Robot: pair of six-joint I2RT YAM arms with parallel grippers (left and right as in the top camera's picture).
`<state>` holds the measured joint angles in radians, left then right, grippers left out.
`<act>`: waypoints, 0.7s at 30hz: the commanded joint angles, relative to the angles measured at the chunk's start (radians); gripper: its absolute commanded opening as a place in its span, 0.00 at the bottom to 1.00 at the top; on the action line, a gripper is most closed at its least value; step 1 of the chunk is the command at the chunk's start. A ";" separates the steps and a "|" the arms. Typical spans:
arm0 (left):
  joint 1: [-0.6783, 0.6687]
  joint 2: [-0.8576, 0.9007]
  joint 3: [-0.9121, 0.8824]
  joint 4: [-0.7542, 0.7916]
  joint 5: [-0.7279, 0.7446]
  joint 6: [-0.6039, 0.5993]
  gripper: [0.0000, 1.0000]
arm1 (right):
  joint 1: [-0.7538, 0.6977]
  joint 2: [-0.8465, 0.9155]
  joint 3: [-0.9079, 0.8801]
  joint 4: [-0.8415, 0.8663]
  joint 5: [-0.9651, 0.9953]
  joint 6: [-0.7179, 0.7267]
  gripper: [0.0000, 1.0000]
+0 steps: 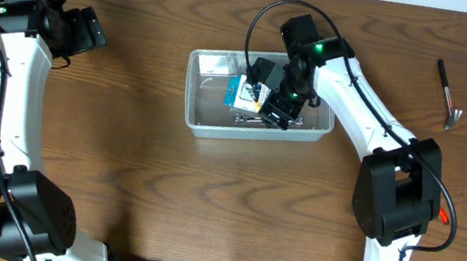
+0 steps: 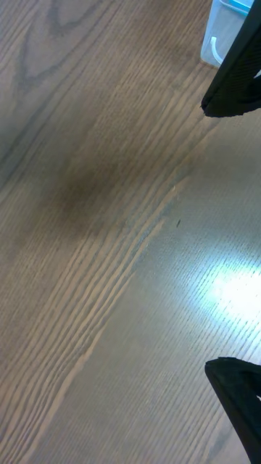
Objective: Pack container
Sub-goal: 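Carry the screwdriver into the container and open the right gripper, then move the right gripper to the black marker and grasp it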
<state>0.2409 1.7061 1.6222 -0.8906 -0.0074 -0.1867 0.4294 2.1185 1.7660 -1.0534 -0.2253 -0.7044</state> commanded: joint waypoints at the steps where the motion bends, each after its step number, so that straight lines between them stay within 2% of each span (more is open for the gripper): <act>1: 0.003 0.005 0.005 -0.003 -0.008 -0.010 0.98 | 0.016 -0.023 0.066 -0.022 -0.014 0.125 0.91; 5: 0.003 0.005 0.005 -0.003 -0.008 -0.010 0.98 | -0.012 -0.057 0.243 -0.147 0.003 0.296 0.91; 9: 0.003 0.005 0.005 -0.003 -0.008 -0.010 0.98 | -0.097 -0.103 0.463 -0.313 0.178 0.443 0.96; 14: 0.003 0.005 0.005 -0.003 -0.008 -0.010 0.98 | -0.293 -0.146 0.632 -0.440 0.305 0.449 0.99; 18: 0.003 0.005 0.005 -0.003 -0.008 -0.010 0.98 | -0.475 -0.146 0.628 -0.462 0.304 0.417 0.99; 21: 0.003 0.005 0.005 -0.003 -0.008 -0.010 0.98 | -0.583 -0.133 0.592 -0.462 0.304 0.415 0.95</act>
<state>0.2409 1.7061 1.6222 -0.8906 -0.0074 -0.1867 -0.0887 1.9533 2.3939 -1.5089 0.0540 -0.2985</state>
